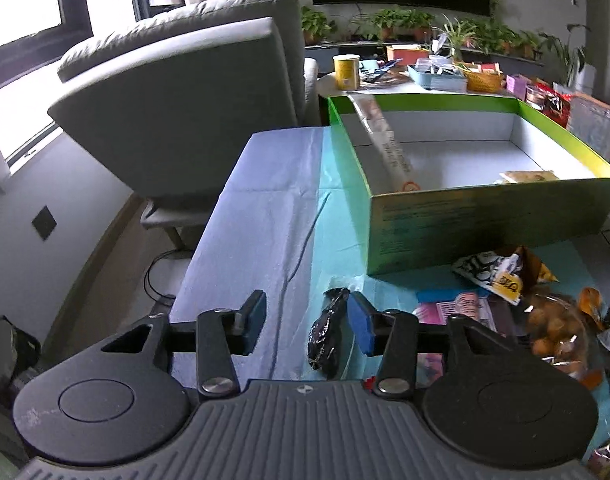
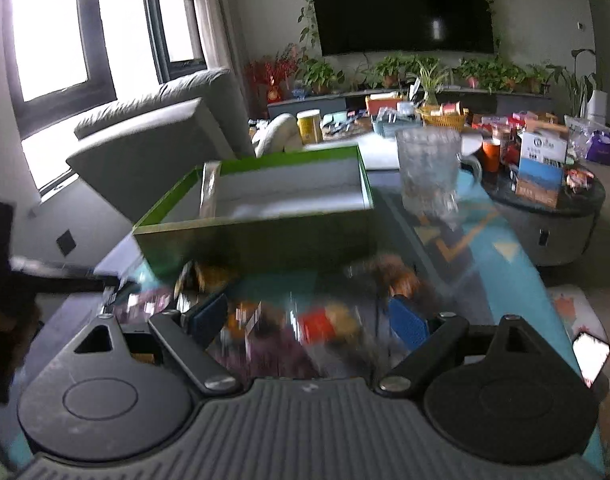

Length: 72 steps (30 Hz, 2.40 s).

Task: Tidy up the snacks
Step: 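Grasp the black snack packet with the left tool, then grasp the pink-labelled snack bag with the right tool while the left tool holds the black packet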

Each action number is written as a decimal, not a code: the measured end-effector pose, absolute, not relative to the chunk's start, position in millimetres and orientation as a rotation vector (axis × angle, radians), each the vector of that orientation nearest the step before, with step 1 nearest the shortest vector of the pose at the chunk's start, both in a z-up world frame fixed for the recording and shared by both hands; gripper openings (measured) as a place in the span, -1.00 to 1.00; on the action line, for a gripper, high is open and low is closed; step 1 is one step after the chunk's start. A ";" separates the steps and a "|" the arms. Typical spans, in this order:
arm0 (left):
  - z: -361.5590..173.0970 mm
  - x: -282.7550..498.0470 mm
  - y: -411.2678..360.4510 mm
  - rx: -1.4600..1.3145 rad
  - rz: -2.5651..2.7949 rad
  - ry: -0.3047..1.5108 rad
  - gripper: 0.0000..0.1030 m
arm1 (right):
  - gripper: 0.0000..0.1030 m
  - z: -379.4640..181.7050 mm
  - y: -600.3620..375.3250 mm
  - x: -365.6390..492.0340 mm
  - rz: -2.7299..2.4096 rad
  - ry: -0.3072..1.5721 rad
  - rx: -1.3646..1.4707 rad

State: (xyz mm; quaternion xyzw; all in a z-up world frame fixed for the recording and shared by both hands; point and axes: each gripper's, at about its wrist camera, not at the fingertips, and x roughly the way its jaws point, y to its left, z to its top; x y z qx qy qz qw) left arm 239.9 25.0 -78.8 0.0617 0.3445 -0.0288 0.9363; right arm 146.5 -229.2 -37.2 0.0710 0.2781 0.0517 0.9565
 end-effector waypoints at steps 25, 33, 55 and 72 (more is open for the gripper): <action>-71.6 202.4 48.6 0.006 -0.111 0.635 -0.61 | -0.10 -61.5 -190.2 124.3 0.225 0.629 0.044; -62.9 190.7 48.4 -0.009 -0.121 0.614 -0.60 | -0.10 -61.2 -195.1 134.7 0.178 0.617 0.052; -59.2 186.3 48.3 -0.005 -0.141 0.599 -0.60 | -0.10 -89.3 -193.4 194.9 0.215 0.729 0.025; -37.6 167.7 37.1 0.016 -0.168 0.541 -0.60 | -0.12 -73.2 -199.6 176.0 0.244 0.702 0.055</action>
